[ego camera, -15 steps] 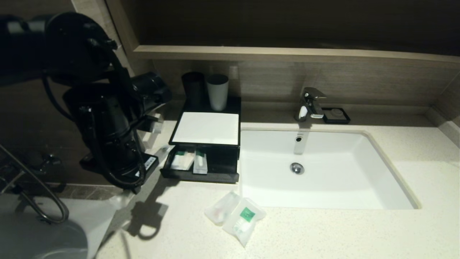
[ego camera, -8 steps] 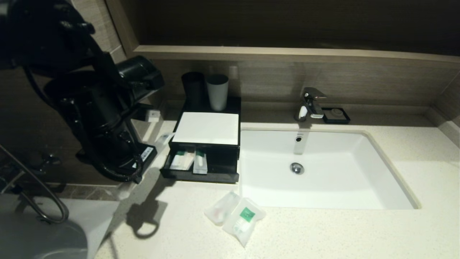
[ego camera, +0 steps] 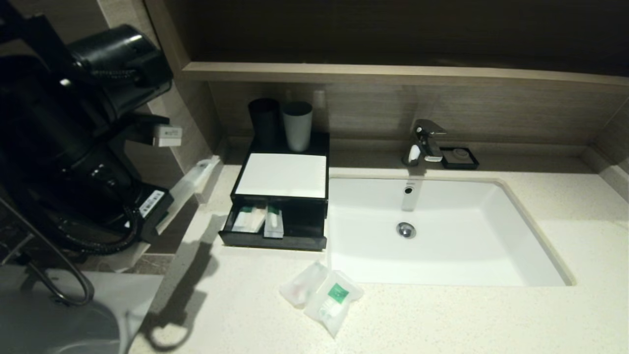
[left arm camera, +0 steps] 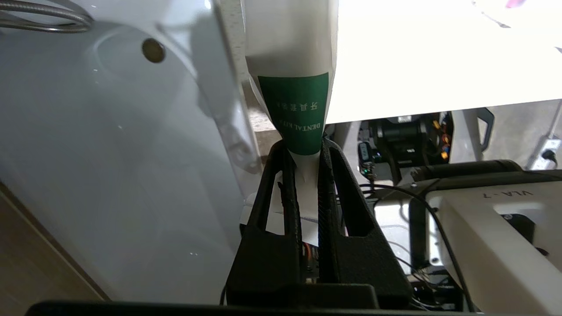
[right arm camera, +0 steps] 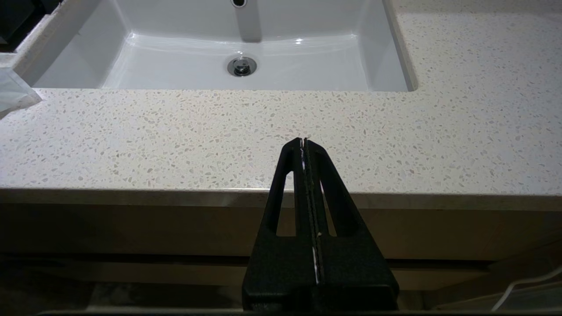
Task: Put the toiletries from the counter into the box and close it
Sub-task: Place the bathroom toiletry into the drawer
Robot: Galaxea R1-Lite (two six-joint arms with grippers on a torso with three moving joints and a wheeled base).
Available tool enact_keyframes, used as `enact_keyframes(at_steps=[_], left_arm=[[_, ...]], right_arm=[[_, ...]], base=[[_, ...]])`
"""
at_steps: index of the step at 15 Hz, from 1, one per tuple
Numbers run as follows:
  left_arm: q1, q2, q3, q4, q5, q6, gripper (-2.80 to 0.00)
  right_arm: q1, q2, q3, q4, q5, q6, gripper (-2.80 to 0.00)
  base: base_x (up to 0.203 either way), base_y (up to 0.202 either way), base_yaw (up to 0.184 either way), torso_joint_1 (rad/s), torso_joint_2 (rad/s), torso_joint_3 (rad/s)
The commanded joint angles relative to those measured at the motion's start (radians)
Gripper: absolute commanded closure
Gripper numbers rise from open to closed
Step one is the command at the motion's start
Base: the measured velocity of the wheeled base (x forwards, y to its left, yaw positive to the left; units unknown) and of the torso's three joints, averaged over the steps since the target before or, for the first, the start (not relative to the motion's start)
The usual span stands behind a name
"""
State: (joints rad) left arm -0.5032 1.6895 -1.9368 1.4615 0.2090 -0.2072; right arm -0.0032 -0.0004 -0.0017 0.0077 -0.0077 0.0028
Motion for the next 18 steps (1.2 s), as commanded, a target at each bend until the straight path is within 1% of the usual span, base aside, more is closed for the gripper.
enact_keyframes(at_steps=[1, 3, 5, 7, 8, 9, 10, 11, 12, 14, 16, 18], left_arm=[[-0.001, -0.04, 0.002, 0.015, 0.025, 0.002, 0.0], [-0.001, -0.04, 0.002, 0.026, 0.059, 0.042, 0.0], [0.005, -0.029, -0.017, 0.028, 0.05, 0.101, 0.0], [0.072, -0.011, -0.019, 0.028, 0.033, 0.166, 0.0], [0.114, -0.004, -0.019, 0.028, 0.001, 0.215, 0.0], [0.157, 0.001, -0.019, 0.027, -0.059, 0.28, 0.0], [0.178, 0.008, -0.019, 0.024, -0.104, 0.318, 0.0], [0.184, 0.026, -0.019, 0.019, -0.11, 0.319, 0.0], [0.184, 0.043, -0.018, 0.014, -0.112, 0.294, 0.0], [0.169, 0.073, -0.017, 0.005, -0.11, 0.202, 0.0], [0.127, 0.101, -0.016, 0.019, -0.107, 0.151, 0.0], [0.106, 0.12, -0.016, 0.041, -0.104, 0.144, 0.0]], right_arm=[[0.0, 0.0, 0.0, 0.0, 0.0, 0.0, 0.0], [0.0, 0.0, 0.0, 0.0, 0.0, 0.0, 0.0], [0.0, 0.0, 0.0, 0.0, 0.0, 0.0, 0.0], [0.0, 0.0, 0.0, 0.0, 0.0, 0.0, 0.0], [0.0, 0.0, -0.001, 0.0, 0.0, 0.0, 0.0], [0.0, 0.0, 0.0, 0.0, 0.0, 0.0, 0.0], [0.0, 0.0, 0.0, 0.0, 0.0, 0.0, 0.0], [0.0, 0.0, 0.0, 0.0, 0.0, 0.0, 0.0], [0.0, 0.0, 0.0, 0.0, 0.0, 0.0, 0.0], [0.0, 0.0, 0.0, 0.0, 0.0, 0.0, 0.0], [0.0, 0.0, 0.0, 0.0, 0.0, 0.0, 0.0], [0.0, 0.0, 0.0, 0.0, 0.0, 0.0, 0.0]], base=[[0.0, 0.0, 0.0, 0.0, 0.0, 0.0], [0.0, 0.0, 0.0, 0.0, 0.0, 0.0], [0.0, 0.0, 0.0, 0.0, 0.0, 0.0], [0.0, 0.0, 0.0, 0.0, 0.0, 0.0], [0.0, 0.0, 0.0, 0.0, 0.0, 0.0], [0.0, 0.0, 0.0, 0.0, 0.0, 0.0], [0.0, 0.0, 0.0, 0.0, 0.0, 0.0], [0.0, 0.0, 0.0, 0.0, 0.0, 0.0], [0.0, 0.0, 0.0, 0.0, 0.0, 0.0], [0.0, 0.0, 0.0, 0.0, 0.0, 0.0], [0.0, 0.0, 0.0, 0.0, 0.0, 0.0], [0.0, 0.0, 0.0, 0.0, 0.0, 0.0]])
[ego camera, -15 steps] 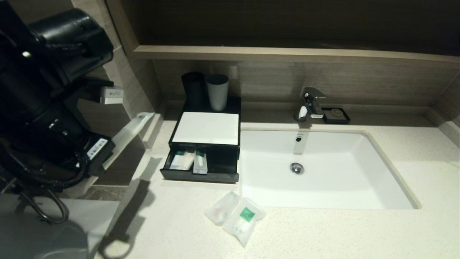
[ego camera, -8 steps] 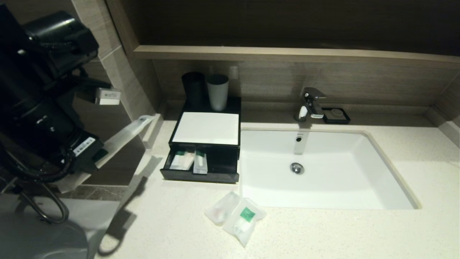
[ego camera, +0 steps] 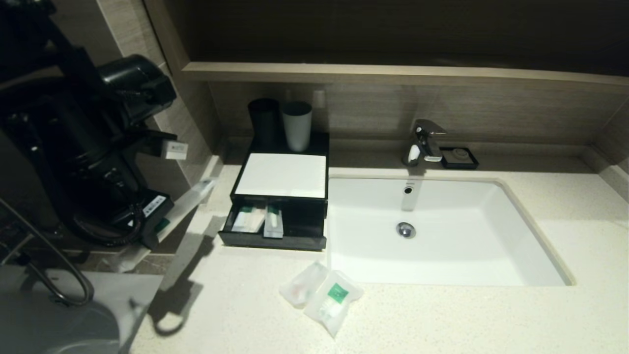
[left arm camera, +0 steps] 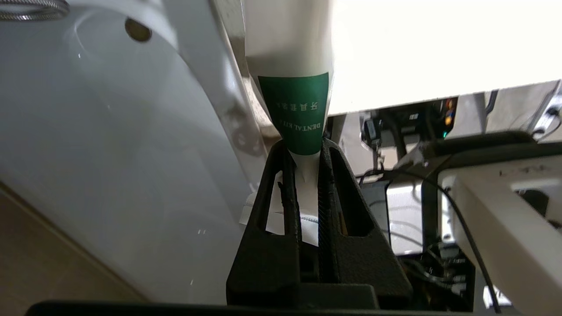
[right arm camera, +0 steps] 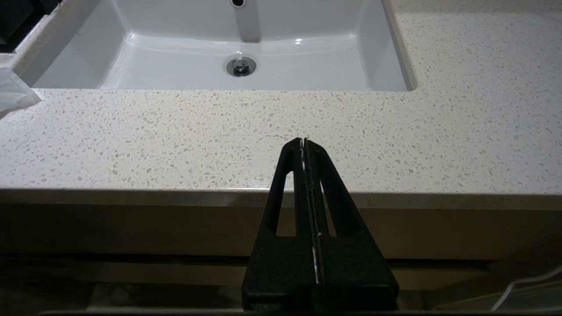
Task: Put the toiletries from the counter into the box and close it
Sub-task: Place the bathroom toiletry into the drawer
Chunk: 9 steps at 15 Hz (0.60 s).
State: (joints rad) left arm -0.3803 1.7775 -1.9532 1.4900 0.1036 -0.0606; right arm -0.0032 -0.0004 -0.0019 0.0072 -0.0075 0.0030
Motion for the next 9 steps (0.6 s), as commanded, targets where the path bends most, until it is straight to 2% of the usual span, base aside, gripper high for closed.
enact_keyframes(at_steps=[1, 9], left_arm=[[-0.028, 0.038, 0.002, 0.015, 0.005, -0.002, 0.0], [-0.094, 0.101, 0.001, 0.034, 0.007, 0.003, 0.0]], right_arm=[[0.0, 0.0, -0.001, 0.0, 0.0, 0.0, 0.0], [0.0, 0.0, -0.001, 0.0, 0.0, 0.0, 0.0]], base=[[0.0, 0.0, 0.0, 0.0, 0.0, 0.0], [0.0, 0.0, 0.0, 0.0, 0.0, 0.0]])
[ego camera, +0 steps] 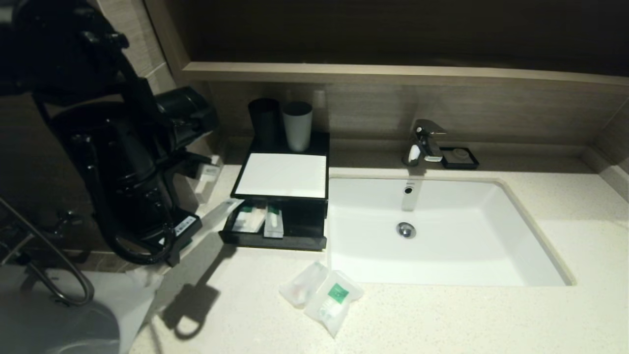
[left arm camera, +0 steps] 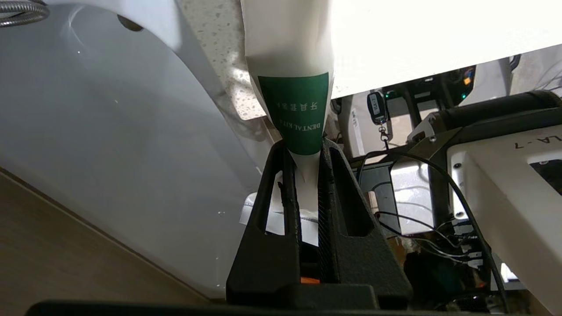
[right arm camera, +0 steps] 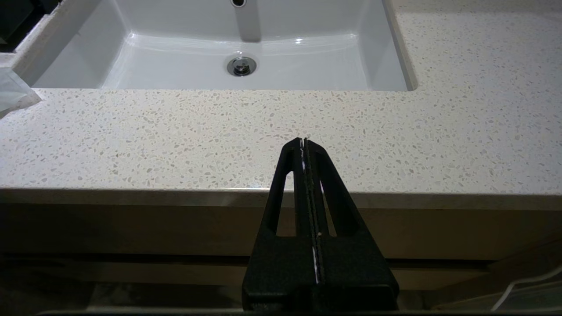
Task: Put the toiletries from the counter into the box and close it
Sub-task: Place the bathroom toiletry into the drawer
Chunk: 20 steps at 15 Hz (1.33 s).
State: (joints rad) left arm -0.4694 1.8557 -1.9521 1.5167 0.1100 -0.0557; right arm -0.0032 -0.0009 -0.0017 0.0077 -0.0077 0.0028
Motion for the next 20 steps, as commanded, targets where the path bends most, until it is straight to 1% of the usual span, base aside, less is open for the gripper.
enact_keyframes(at_steps=[1, 8, 10, 12, 20], left_arm=[[-0.005, 0.03, -0.001, 0.005, 0.0, -0.003, 0.0], [-0.005, 0.099, -0.001, -0.03, 0.0, -0.007, 0.0], [-0.005, 0.115, -0.001, -0.05, 0.007, -0.006, 0.0], [-0.005, 0.125, -0.002, -0.088, 0.028, -0.007, 0.0], [-0.005, 0.16, -0.002, -0.152, 0.031, -0.006, 0.0]], right_arm=[[0.0, 0.001, 0.0, 0.0, 0.0, 0.0, 0.0], [0.0, 0.001, 0.0, 0.0, 0.0, 0.0, 0.0], [0.0, 0.001, 0.0, 0.0, 0.0, 0.0, 0.0], [0.0, 0.001, -0.001, 0.0, 0.0, 0.0, 0.0], [0.0, 0.001, 0.0, 0.0, 0.0, 0.0, 0.0]], base=[[0.0, 0.0, 0.0, 0.0, 0.0, 0.0], [0.0, 0.0, 0.0, 0.0, 0.0, 0.0], [0.0, 0.0, 0.0, 0.0, 0.0, 0.0], [0.0, 0.0, 0.0, 0.0, 0.0, 0.0], [0.0, 0.0, 0.0, 0.0, 0.0, 0.0]])
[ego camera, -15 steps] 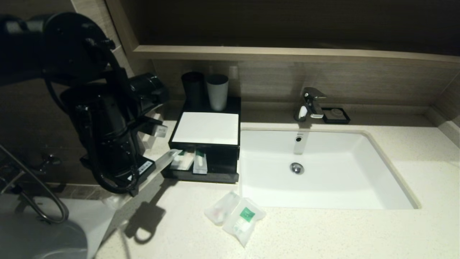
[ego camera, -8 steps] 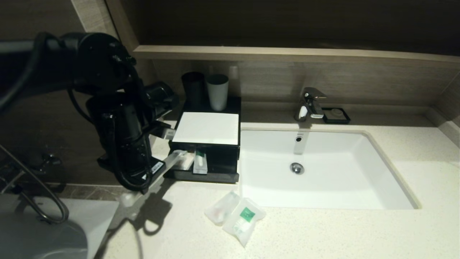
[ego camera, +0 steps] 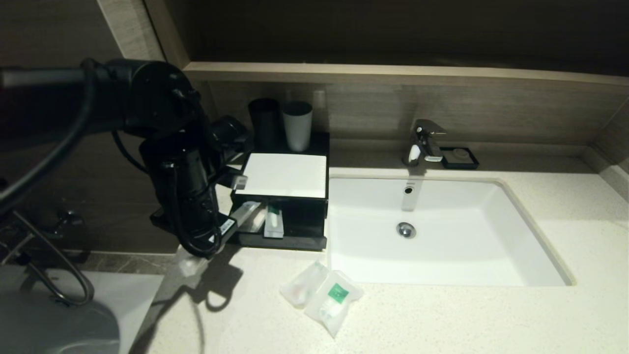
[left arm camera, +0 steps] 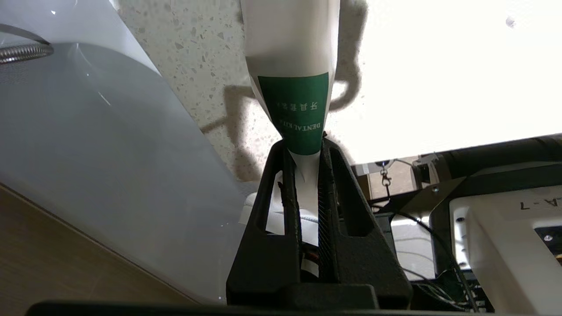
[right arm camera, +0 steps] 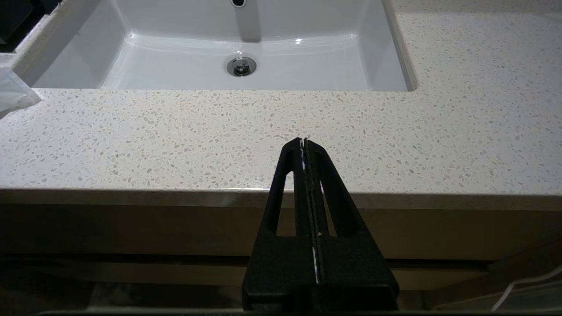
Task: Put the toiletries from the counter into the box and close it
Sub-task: Place the bathroom toiletry into the drawer
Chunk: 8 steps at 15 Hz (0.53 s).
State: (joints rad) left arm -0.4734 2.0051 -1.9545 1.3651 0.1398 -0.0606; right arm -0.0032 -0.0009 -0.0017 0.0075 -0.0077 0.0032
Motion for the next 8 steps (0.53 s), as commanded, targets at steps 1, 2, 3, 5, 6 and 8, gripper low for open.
enact_keyframes(at_steps=[1, 2, 3, 5, 6, 8], left_arm=[[-0.001, 0.014, 0.0, -0.01, 0.001, -0.002, 0.0], [-0.001, 0.018, 0.0, -0.019, 0.003, -0.001, 0.0], [-0.001, 0.021, 0.0, -0.027, 0.006, -0.002, 0.0], [-0.001, 0.028, 0.0, -0.04, 0.006, -0.002, 0.0], [-0.001, 0.029, 0.0, -0.049, 0.006, -0.002, 0.0], [-0.001, 0.034, 0.0, -0.071, 0.007, -0.002, 0.0]], right_arm=[[0.0, 0.001, -0.001, 0.0, 0.0, 0.0, 0.0], [0.0, 0.001, -0.001, 0.0, 0.0, 0.0, 0.0], [0.0, 0.001, 0.0, 0.0, 0.0, 0.0, 0.0], [0.0, 0.001, -0.001, 0.0, 0.0, 0.0, 0.0], [0.0, 0.001, 0.0, 0.0, 0.0, 0.0, 0.0], [0.0, 0.001, 0.0, 0.0, 0.0, 0.0, 0.0]], base=[[0.0, 0.0, 0.0, 0.0, 0.0, 0.0], [0.0, 0.0, 0.0, 0.0, 0.0, 0.0], [0.0, 0.0, 0.0, 0.0, 0.0, 0.0], [0.0, 0.0, 0.0, 0.0, 0.0, 0.0], [0.0, 0.0, 0.0, 0.0, 0.0, 0.0], [0.0, 0.0, 0.0, 0.0, 0.0, 0.0]])
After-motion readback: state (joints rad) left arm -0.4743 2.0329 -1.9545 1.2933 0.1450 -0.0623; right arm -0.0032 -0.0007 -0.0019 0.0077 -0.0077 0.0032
